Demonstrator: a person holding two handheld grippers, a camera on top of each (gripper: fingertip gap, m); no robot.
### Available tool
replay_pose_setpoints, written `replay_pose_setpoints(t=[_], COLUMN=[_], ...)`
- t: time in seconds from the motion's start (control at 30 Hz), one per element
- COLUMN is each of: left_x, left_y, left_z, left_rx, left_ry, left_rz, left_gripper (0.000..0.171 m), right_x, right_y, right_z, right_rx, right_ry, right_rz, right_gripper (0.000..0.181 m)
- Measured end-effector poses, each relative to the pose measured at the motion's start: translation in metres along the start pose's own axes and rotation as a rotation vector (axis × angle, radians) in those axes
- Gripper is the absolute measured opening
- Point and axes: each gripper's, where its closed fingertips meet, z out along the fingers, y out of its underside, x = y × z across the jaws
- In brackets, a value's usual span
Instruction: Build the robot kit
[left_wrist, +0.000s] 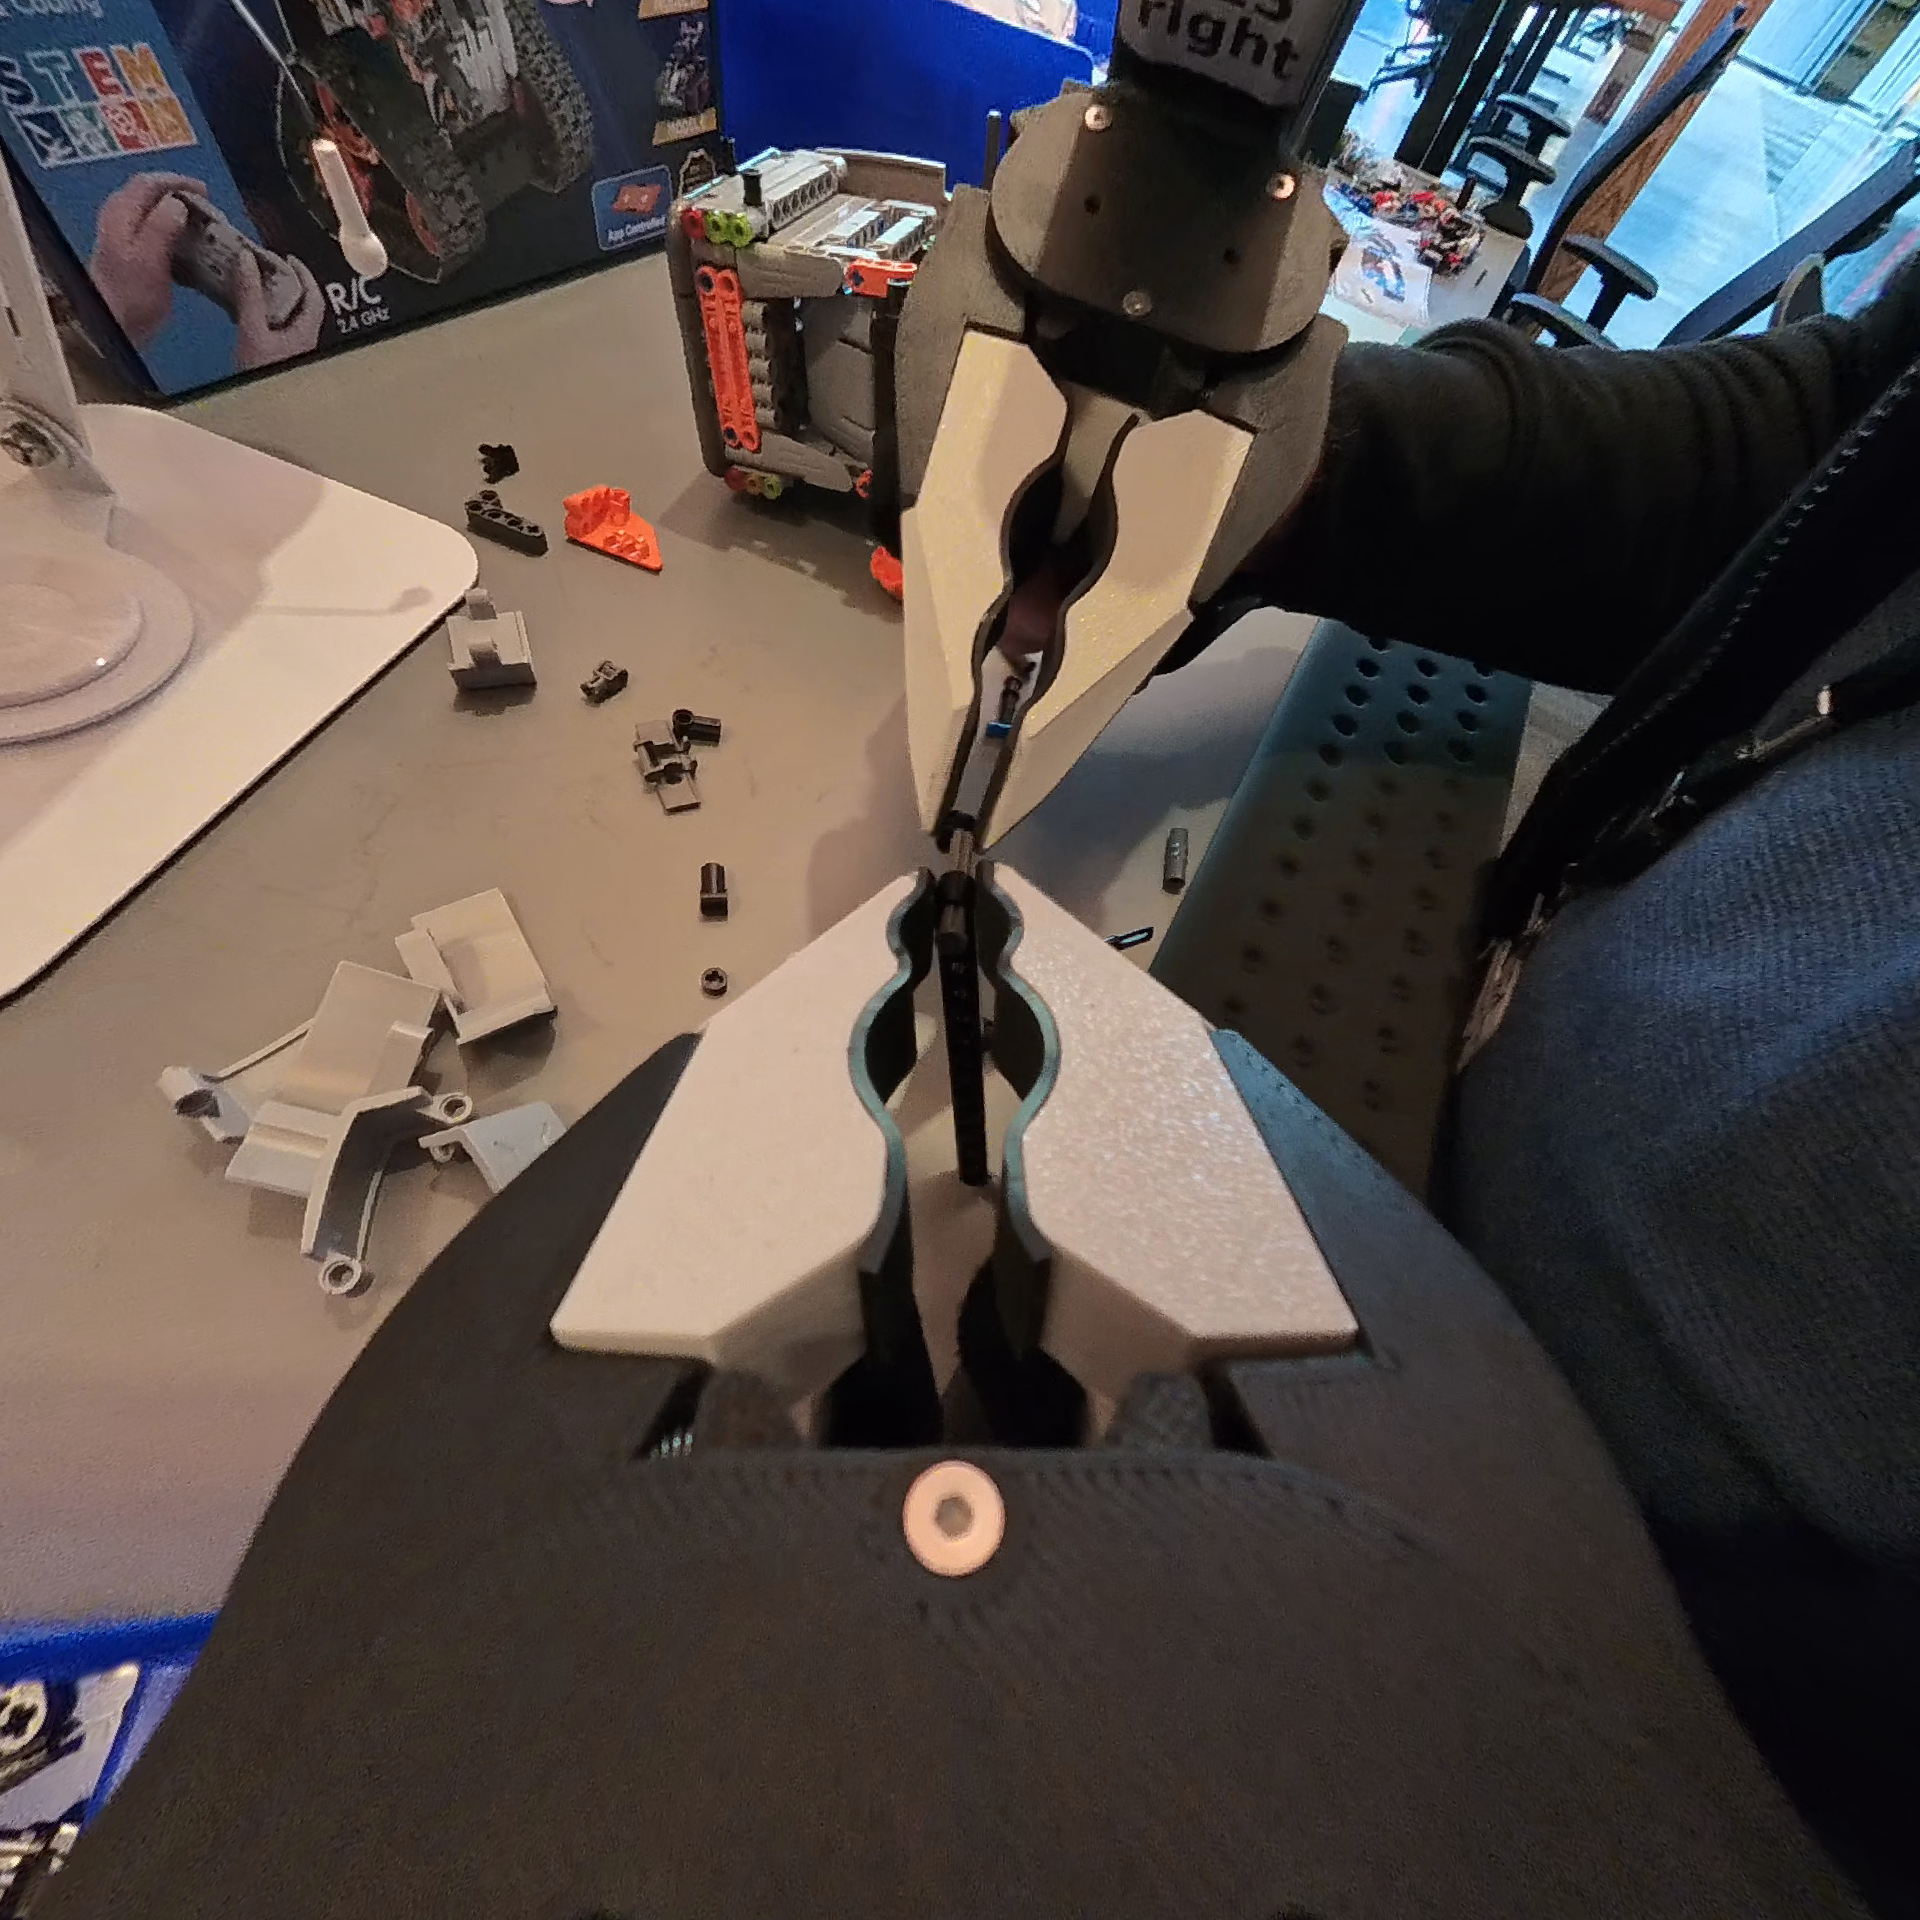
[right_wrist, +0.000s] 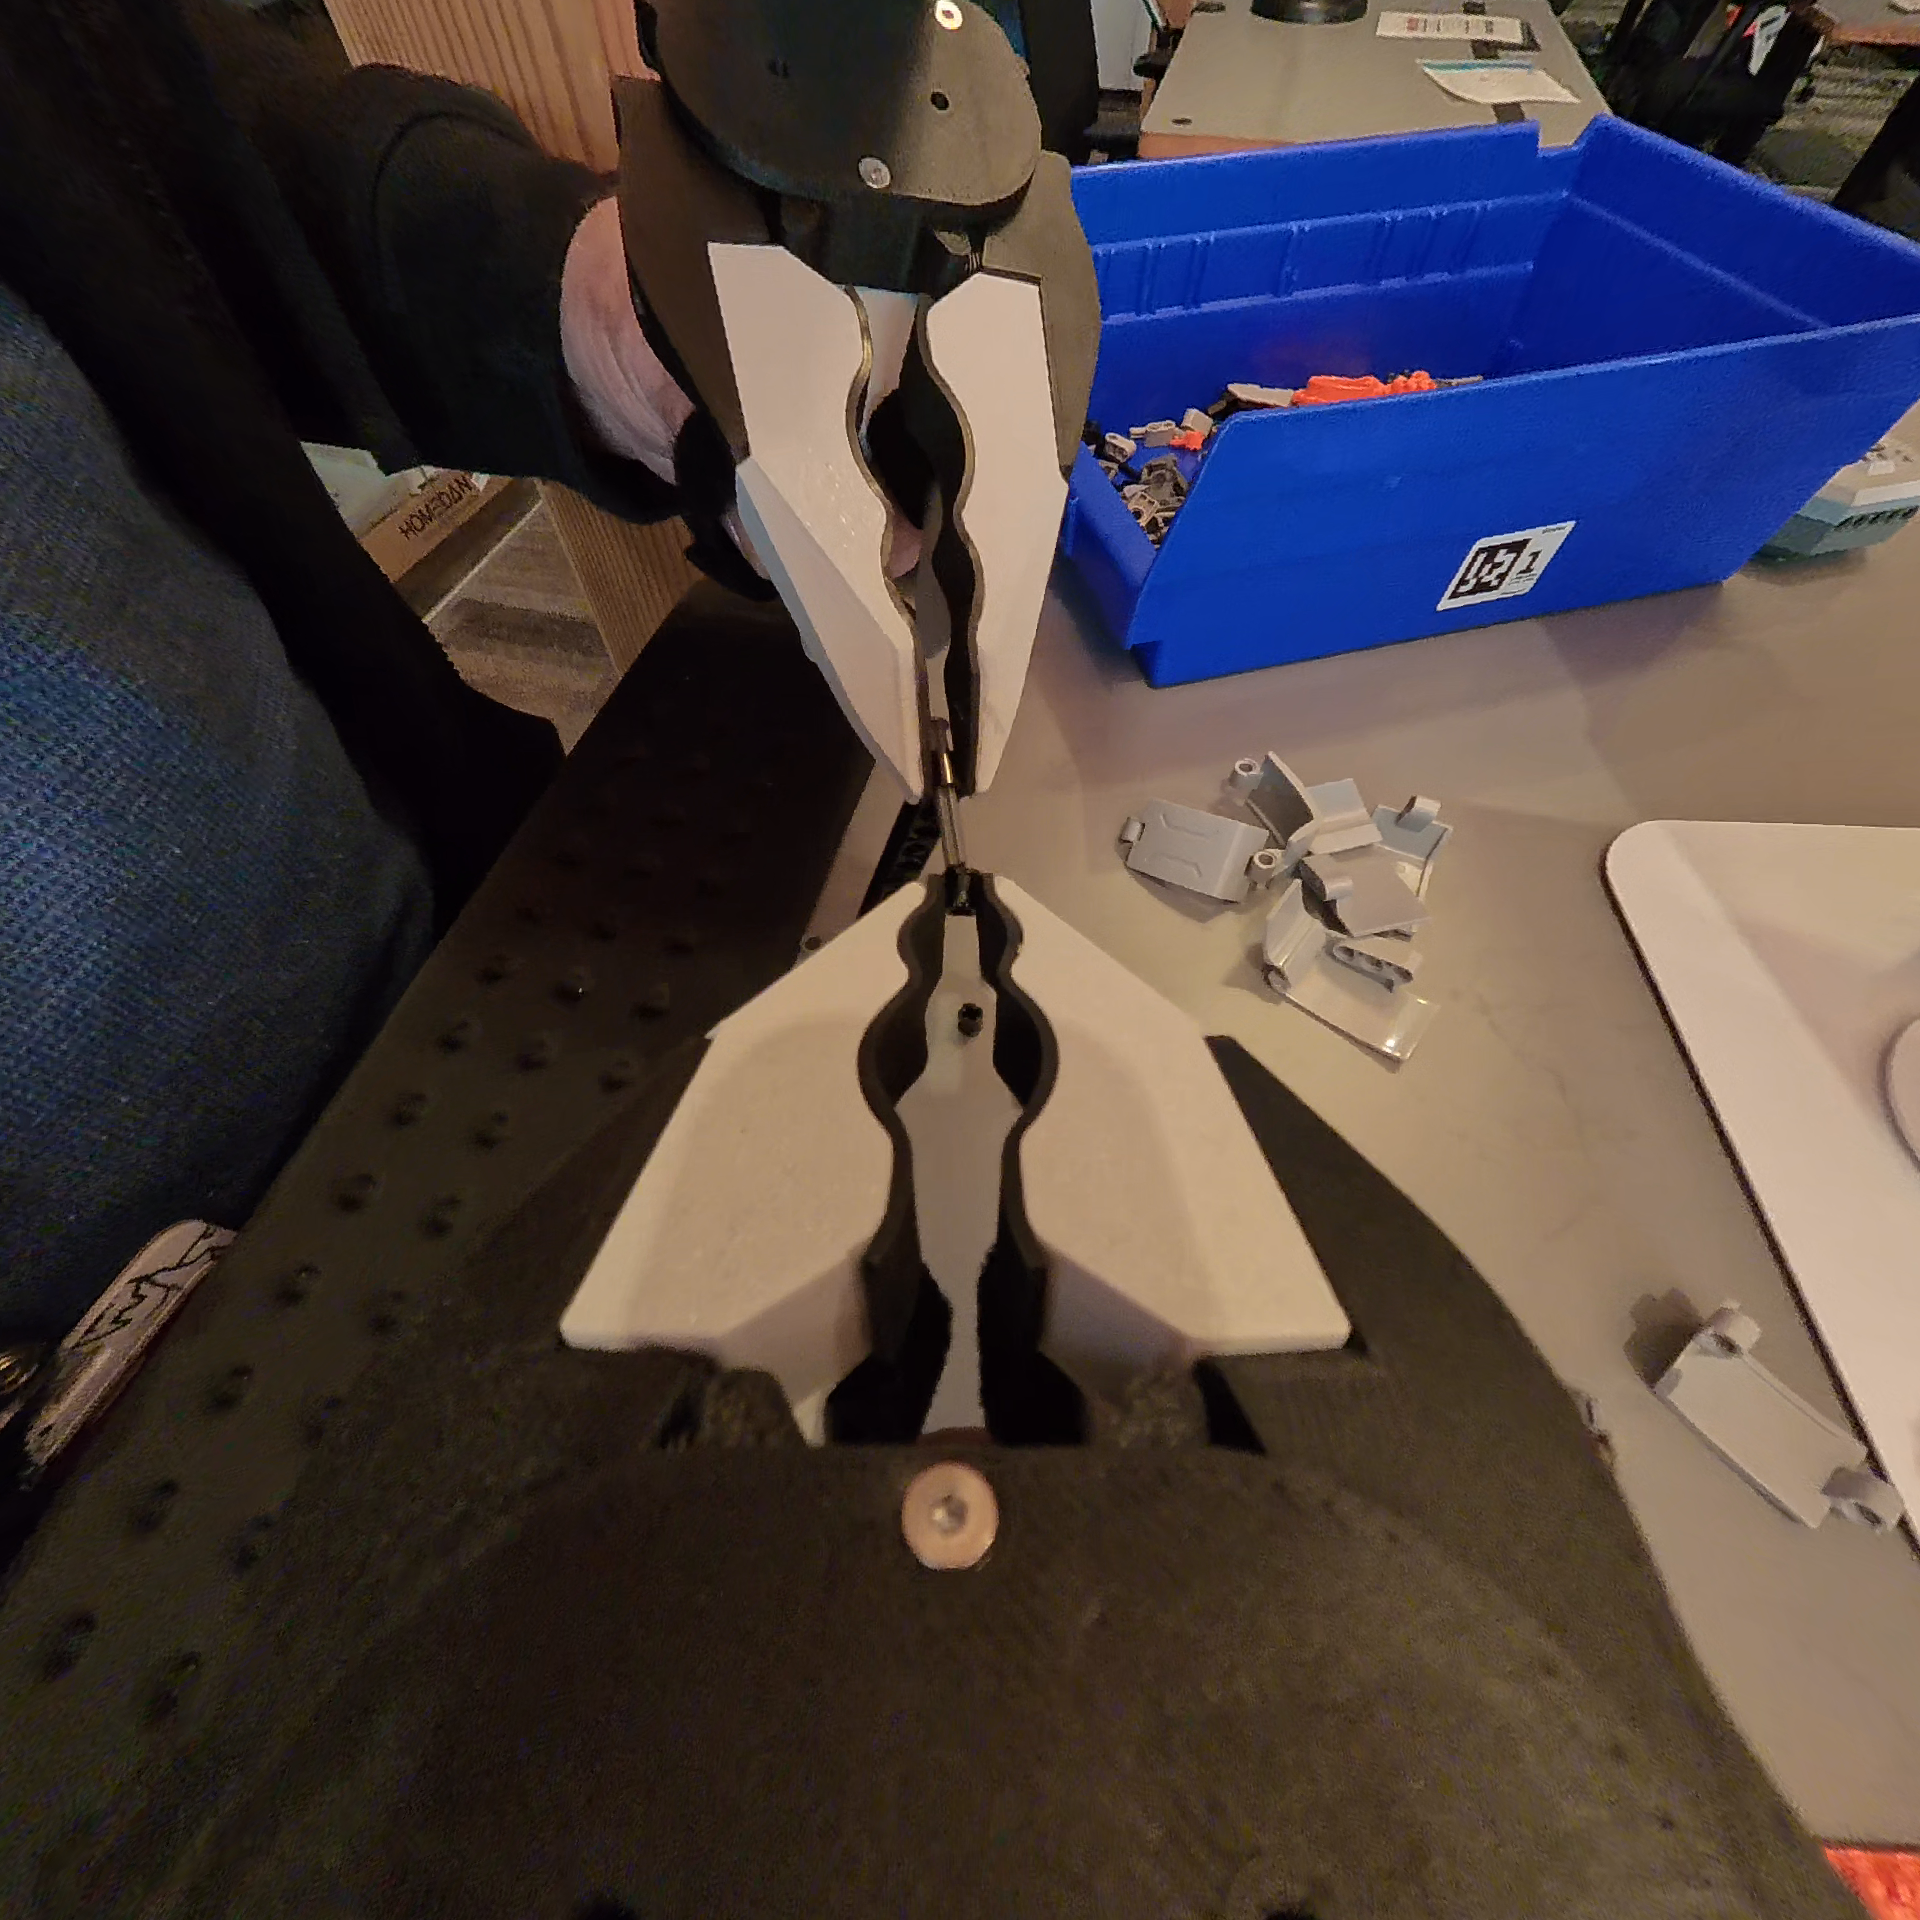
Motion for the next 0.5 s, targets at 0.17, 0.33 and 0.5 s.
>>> replay_pose_setpoints(t=[0.17, 0.33, 0.5], left_x=[0.005, 0.008, 0.014], left_y=[0.002, 0.005, 0.010], left_z=[0.009, 0.022, 0.039], left_rx=[-0.040, -0.130, -0.185], left_ry=[0.013, 0.008, 0.030], left_rz=[-0.002, 0.033, 0.068], left_gripper=[0.006, 0.007, 0.006], right_x=[-0.004, -0.009, -0.013], right_y=[0.011, 0.026, 0.040], right_z=[-0.002, -0.011, -0.019], right_rx=[-0.015, -0.033, -0.032], right_ry=[-0.001, 0.010, 0.028], right_rz=[0.033, 0.071, 0.099], right_gripper=[0.003, 0.003, 0.004])
